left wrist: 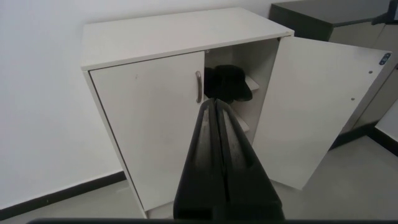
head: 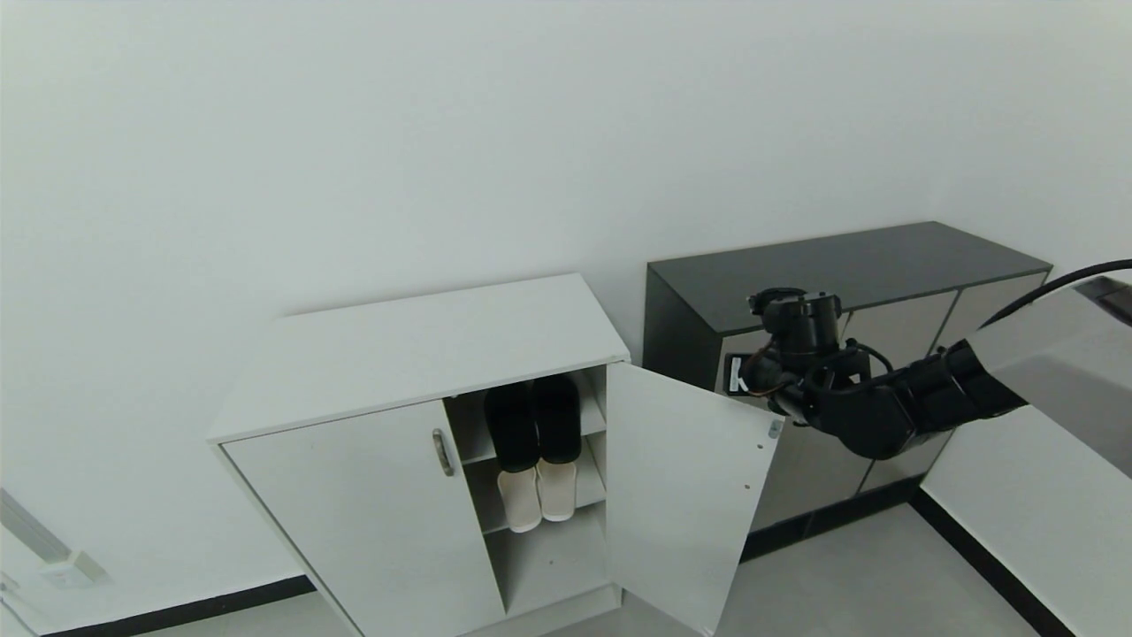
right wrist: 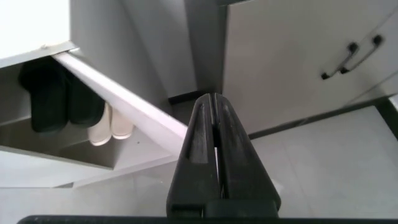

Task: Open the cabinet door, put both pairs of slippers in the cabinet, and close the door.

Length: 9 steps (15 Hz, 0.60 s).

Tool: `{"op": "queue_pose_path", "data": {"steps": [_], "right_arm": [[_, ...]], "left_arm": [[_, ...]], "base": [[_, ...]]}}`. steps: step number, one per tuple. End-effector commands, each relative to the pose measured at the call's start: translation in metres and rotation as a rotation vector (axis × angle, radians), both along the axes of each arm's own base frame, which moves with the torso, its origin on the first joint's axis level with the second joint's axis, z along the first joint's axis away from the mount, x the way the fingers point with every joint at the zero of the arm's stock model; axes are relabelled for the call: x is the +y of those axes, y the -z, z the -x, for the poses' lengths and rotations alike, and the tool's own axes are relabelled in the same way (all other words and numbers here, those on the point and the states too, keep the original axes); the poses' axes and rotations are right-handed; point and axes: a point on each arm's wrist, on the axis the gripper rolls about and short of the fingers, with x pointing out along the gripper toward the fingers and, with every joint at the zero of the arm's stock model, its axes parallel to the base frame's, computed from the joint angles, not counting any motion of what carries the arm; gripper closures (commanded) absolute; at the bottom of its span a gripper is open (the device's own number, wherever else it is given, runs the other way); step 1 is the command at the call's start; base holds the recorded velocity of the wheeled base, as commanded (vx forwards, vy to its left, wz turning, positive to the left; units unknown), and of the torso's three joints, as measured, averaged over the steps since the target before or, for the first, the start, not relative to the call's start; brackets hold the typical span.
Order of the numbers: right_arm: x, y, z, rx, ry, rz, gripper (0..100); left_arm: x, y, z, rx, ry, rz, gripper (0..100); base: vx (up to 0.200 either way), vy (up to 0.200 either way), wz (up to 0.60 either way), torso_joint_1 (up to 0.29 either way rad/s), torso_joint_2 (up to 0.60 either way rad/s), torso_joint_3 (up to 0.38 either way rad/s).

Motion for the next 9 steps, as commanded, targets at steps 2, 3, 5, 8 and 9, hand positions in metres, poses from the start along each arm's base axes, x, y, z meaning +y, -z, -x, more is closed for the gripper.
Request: {"op": "queue_pose_path", "data": {"steps": [2, 3, 5, 8, 9], "right_arm": [[0.001, 0.014, -0.006, 0.015, 0.005, 0.009, 100], [0.000, 0.022, -0.011, 0.012, 0.014, 0.009, 100], [0.000, 0.031, -0.014, 0.009, 0.018, 0.015, 100], [-0.003, 0.033, -0.017, 0.011, 0.022, 0.016, 100], [-0.003, 0.036, -0.018, 0.018, 0.022, 0.018, 100]], "left_arm": [[0.000, 0.000, 0.000, 0.000, 0.000, 0.000, 100], [0.000, 0.000, 0.000, 0.000, 0.000, 0.000, 100], [0.000, 0.000, 0.000, 0.000, 0.000, 0.000, 100], [0.000, 0.000, 0.000, 0.000, 0.000, -0.002, 100], [0.000, 0.000, 0.000, 0.000, 0.000, -0.002, 100]], "base": [[0.000, 0.000, 0.00, 0.000, 0.00, 0.000], [0.000, 0.000, 0.00, 0.000, 0.00, 0.000], [0.000, 0.000, 0.00, 0.000, 0.00, 0.000], [0.000, 0.000, 0.00, 0.000, 0.00, 0.000], [0.000, 0.000, 0.00, 0.000, 0.00, 0.000]]}}
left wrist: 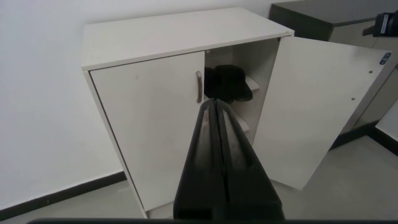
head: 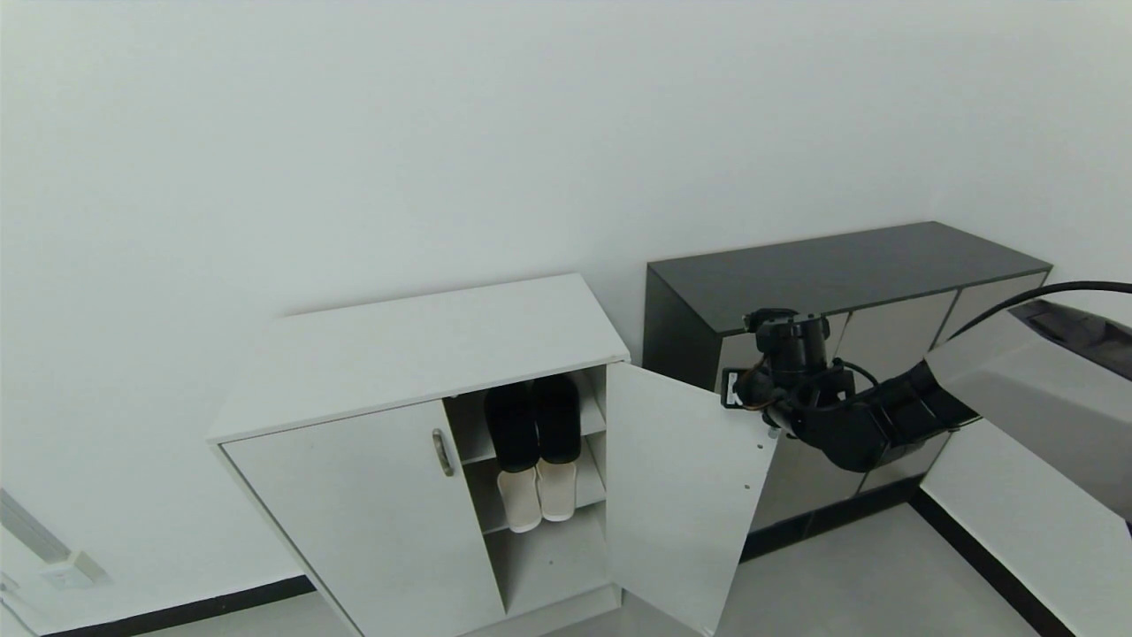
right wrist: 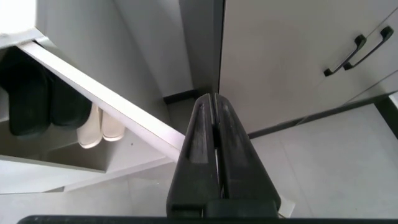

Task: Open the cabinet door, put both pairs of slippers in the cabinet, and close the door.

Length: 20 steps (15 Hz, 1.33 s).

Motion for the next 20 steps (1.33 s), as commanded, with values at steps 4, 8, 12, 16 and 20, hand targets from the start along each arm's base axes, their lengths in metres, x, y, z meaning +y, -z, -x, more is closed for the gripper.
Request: {"op": "queue_pose_path", "data": {"steps": [4, 8, 12, 16, 20], "right_arm": [[0.000, 0.012, -0.003, 0.024, 0.000, 0.010, 100], [0.003, 0.016, -0.002, 0.035, -0.006, 0.015, 100], [0.007, 0.018, 0.002, 0.042, -0.017, 0.018, 100], [0.022, 0.019, 0.013, 0.052, -0.054, 0.025, 100], [0.055, 0.007, 0.052, 0.056, -0.161, 0.030, 100]], "left_arm": [[0.000, 0.000, 0.000, 0.000, 0.000, 0.000, 100], [0.000, 0.000, 0.000, 0.000, 0.000, 0.000, 100], [0.000, 0.000, 0.000, 0.000, 0.000, 0.000, 100], [0.000, 0.000, 0.000, 0.000, 0.000, 0.000, 100], [0.000, 0.000, 0.000, 0.001, 0.000, 0.000, 100]], "base": [[0.000, 0.000, 0.00, 0.000, 0.00, 0.000], [0.000, 0.000, 0.00, 0.000, 0.00, 0.000], [0.000, 0.000, 0.00, 0.000, 0.00, 0.000], [0.000, 0.000, 0.00, 0.000, 0.00, 0.000], [0.000, 0.000, 0.00, 0.000, 0.00, 0.000]]}}
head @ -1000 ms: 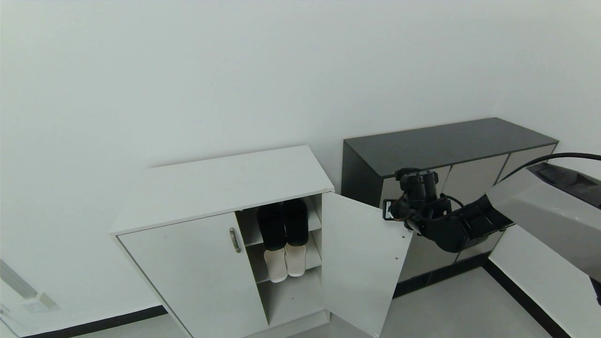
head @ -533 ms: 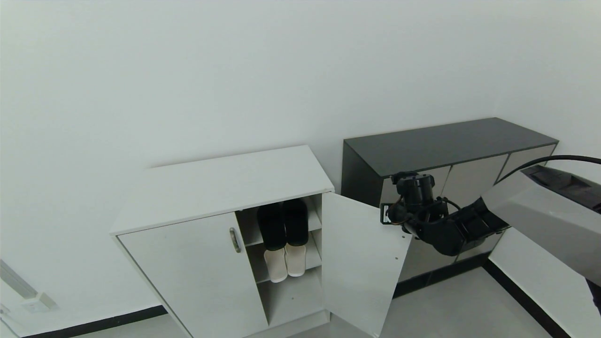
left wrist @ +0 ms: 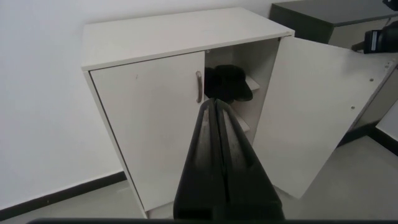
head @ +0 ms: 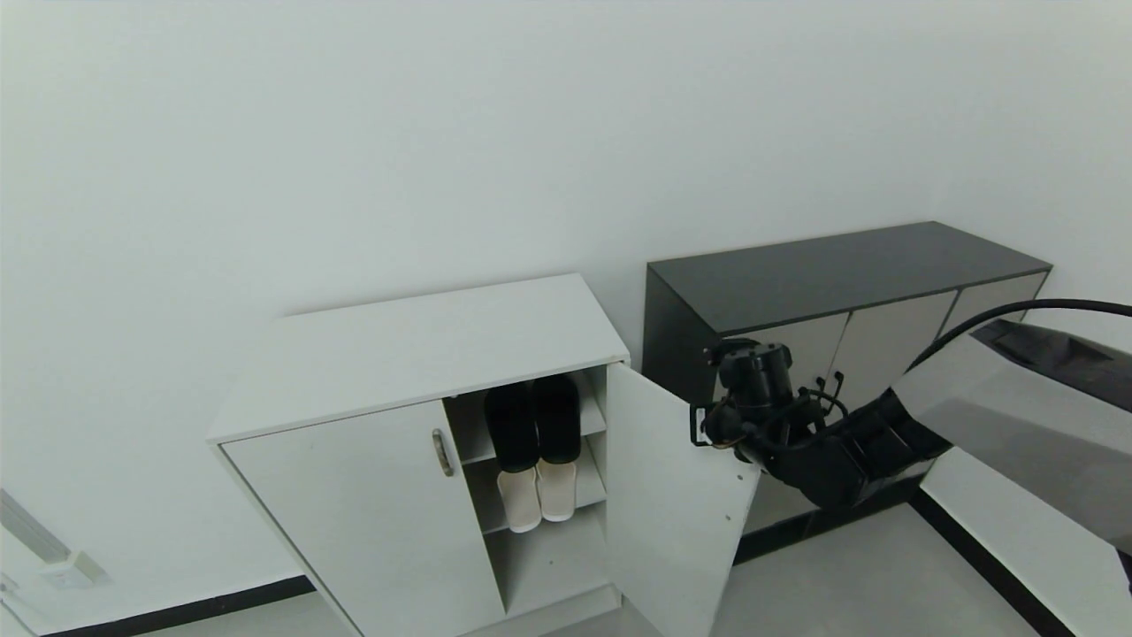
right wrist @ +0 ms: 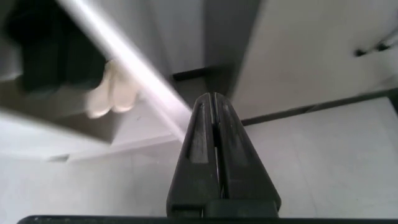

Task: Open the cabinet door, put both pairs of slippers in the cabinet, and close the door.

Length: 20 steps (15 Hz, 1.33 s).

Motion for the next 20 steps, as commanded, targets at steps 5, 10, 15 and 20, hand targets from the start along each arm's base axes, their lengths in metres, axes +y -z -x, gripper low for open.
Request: {"op": "queue_pose_path", "data": {"steps": [5, 10, 15, 20], "right_arm": [[0.031, -0.031, 0.055, -0.068, -0.145, -0.035, 100], [0.030, -0.030, 0.065, -0.115, -0.189, 0.013, 100], [0.037, -0.030, 0.072, -0.112, -0.213, 0.011, 100], [0.037, -0.028, 0.077, -0.118, -0.262, -0.014, 100]], "left_arm": [[0.000, 0.000, 0.000, 0.000, 0.000, 0.000, 100], [0.000, 0.000, 0.000, 0.001, 0.000, 0.000, 100], [0.000, 0.000, 0.000, 0.000, 0.000, 0.002, 100], [0.000, 0.000, 0.000, 0.000, 0.000, 0.002, 100]], "base": [[0.000, 0.000, 0.00, 0.000, 0.00, 0.000], [0.000, 0.000, 0.00, 0.000, 0.00, 0.000], [0.000, 0.000, 0.36, 0.000, 0.00, 0.000], [0.000, 0.000, 0.60, 0.004, 0.00, 0.002]]}}
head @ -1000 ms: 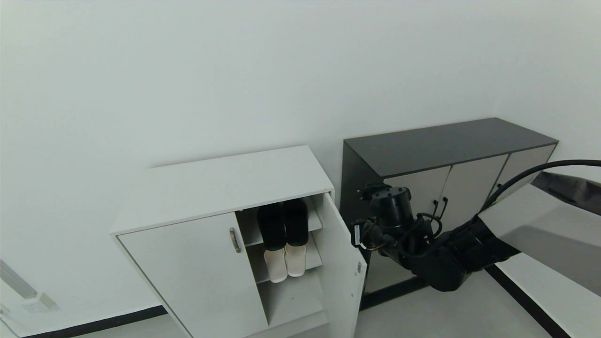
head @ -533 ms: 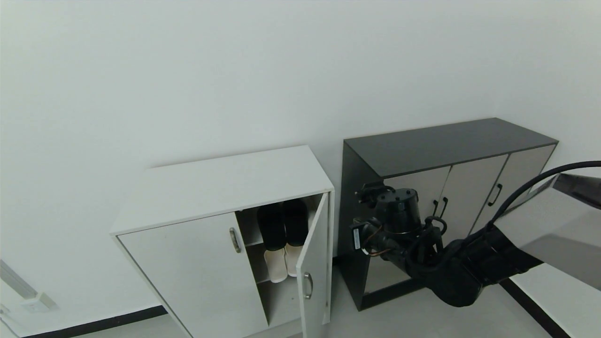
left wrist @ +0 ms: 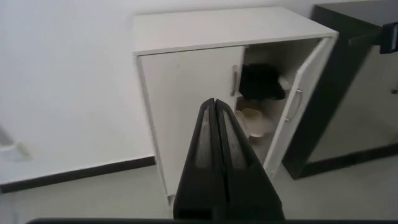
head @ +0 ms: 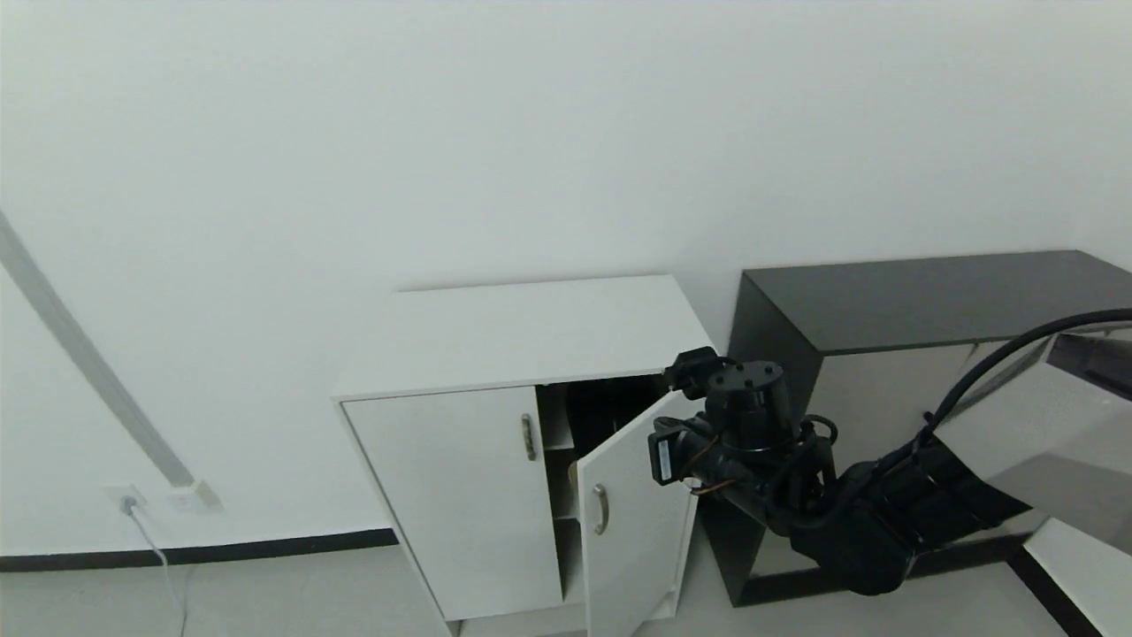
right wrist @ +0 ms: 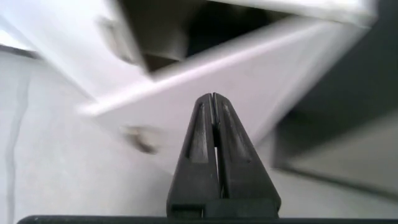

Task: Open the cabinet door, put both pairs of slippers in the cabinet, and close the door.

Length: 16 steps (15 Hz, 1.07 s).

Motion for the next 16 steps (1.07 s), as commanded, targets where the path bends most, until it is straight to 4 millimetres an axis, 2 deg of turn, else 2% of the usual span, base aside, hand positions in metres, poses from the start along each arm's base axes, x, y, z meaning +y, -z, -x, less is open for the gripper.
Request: {"op": "queue_pose_path", "data": {"steps": [1, 6, 10, 13, 16], "right_arm": [[-0.001, 0.001, 0.002, 0.000, -0.014, -0.004, 100], [-0.011, 0.014, 0.016, -0.035, -0.123, 0.001, 100], [-0.034, 0.024, 0.045, 0.007, -0.204, 0.003, 100], [-0.046, 0.032, 0.060, 0.001, -0.208, 0.010, 100], [-0.051, 0.039, 0.070, 0.011, -0.217, 0.015, 100]], "left_arm": [[0.000, 0.000, 0.000, 0.000, 0.000, 0.000, 100], [0.000, 0.000, 0.000, 0.000, 0.000, 0.000, 100], [0.000, 0.000, 0.000, 0.000, 0.002, 0.000, 100], [0.000, 0.000, 0.000, 0.000, 0.003, -0.002, 100], [0.000, 0.000, 0.000, 0.000, 0.003, 0.000, 100]], "base": [[0.000, 0.000, 0.00, 0.000, 0.00, 0.000], [0.000, 0.000, 0.00, 0.000, 0.00, 0.000], [0.000, 0.000, 0.00, 0.000, 0.00, 0.000], [0.000, 0.000, 0.00, 0.000, 0.00, 0.000], [0.200, 0.000, 0.00, -0.007, 0.00, 0.004]]}}
